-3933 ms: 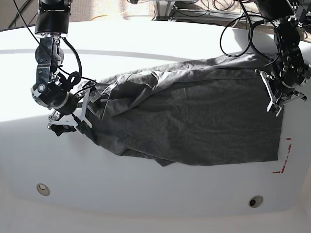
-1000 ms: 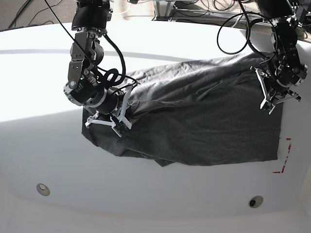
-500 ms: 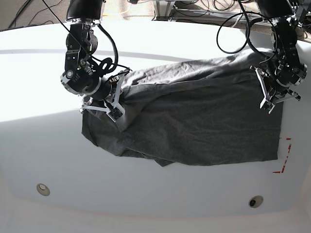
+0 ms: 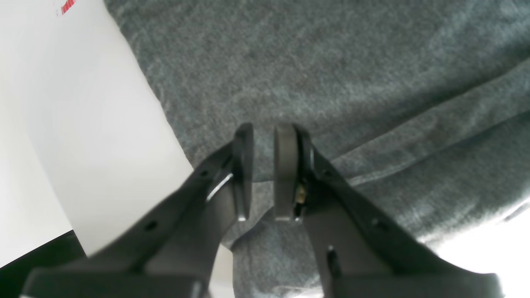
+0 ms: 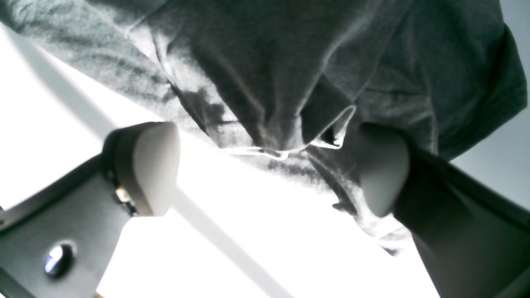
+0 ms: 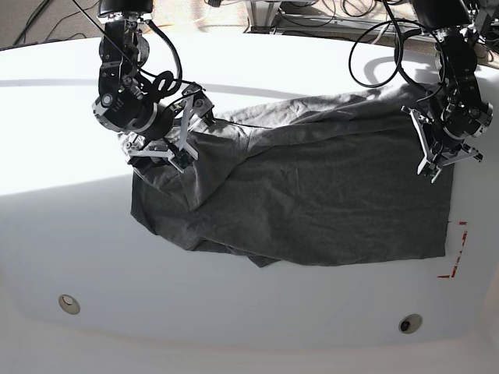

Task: Layout the t-shirt on the table in an organized manner, then fold the t-shirt properly
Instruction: 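Regrasp the shirt edge with the right gripper and tug it outward, then pull the shirt edges apart with both grippers, stretching it flat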

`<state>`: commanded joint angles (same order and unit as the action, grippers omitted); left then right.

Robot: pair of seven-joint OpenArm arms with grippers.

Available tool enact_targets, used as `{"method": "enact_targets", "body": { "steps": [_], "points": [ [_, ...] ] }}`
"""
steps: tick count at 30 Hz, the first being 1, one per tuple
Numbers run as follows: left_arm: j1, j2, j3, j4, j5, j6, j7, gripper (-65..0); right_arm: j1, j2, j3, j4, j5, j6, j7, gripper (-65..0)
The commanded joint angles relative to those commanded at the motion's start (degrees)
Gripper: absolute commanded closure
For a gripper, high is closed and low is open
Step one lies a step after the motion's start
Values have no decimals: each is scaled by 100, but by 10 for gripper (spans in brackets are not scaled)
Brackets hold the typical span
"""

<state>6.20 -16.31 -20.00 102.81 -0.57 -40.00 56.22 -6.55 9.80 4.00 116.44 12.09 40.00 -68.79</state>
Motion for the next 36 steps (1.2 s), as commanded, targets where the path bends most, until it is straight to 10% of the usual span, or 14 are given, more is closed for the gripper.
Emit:
{"method": "enact_targets", "body": {
  "steps": [14, 24, 36],
  "points": [
    [9, 220, -123, 686, -220, 0, 0, -75, 826, -88, 932, -501, -53, 0, 273, -631],
    [26, 1187, -1380, 1090, -281, 0, -9, -75, 914, -97, 958, -1187, -255, 0, 923, 0],
    [905, 1319, -1996, 1073, -202, 0, -18, -75, 607, -88, 993, -1468, -826, 0, 1451, -174]
  ]
}}
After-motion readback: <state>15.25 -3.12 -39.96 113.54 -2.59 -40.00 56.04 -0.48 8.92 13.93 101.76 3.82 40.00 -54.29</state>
